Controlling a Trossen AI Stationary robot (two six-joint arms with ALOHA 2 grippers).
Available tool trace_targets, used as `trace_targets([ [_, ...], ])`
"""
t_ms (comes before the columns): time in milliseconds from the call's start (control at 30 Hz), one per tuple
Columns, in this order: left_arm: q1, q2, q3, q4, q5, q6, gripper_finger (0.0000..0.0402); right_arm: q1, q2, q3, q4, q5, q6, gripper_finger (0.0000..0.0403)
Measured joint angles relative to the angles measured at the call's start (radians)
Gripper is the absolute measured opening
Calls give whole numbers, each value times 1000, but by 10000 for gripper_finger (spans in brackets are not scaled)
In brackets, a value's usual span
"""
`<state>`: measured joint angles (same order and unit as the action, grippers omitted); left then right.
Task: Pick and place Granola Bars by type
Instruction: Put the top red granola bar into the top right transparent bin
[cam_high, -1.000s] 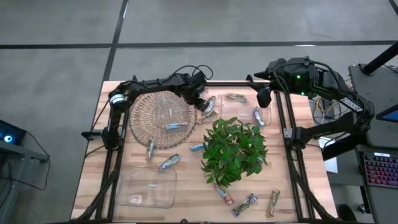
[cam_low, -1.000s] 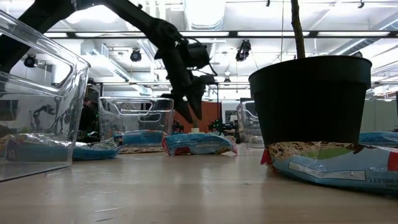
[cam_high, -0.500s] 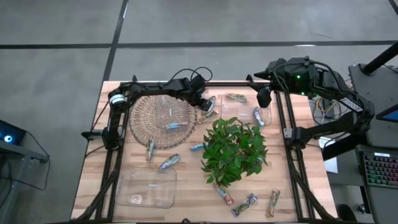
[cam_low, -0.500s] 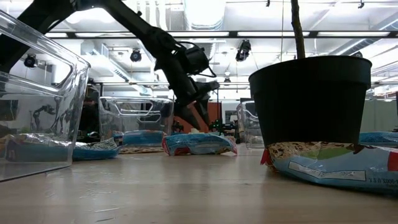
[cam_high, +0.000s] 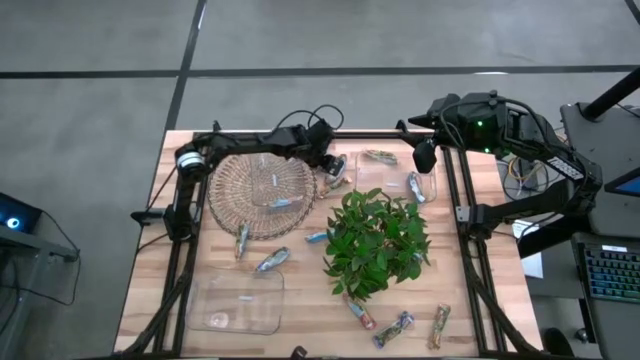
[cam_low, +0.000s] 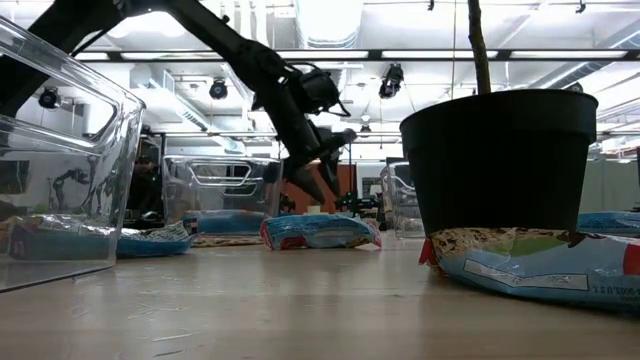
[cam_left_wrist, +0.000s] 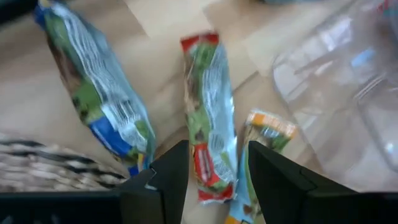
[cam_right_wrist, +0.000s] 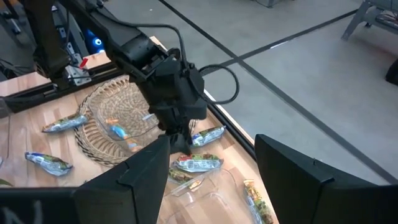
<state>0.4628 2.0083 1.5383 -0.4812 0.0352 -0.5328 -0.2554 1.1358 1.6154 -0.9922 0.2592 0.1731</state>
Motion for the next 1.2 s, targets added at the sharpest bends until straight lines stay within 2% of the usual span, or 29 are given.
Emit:
trace_targets([
  [367,-15,0,43,-43,-47,67,147,0,3,0,-30,1,0,224],
  [533,-26,0,50,-5,-70,161,147,0,3,0,-30,2,-1,224],
  [867,-10,35,111,58,-71,201,147,-1,3,0,-29,2,3,224],
  [1200,0,165,250,-146,-56,283,147,-1,3,0,-28,2,16,224],
])
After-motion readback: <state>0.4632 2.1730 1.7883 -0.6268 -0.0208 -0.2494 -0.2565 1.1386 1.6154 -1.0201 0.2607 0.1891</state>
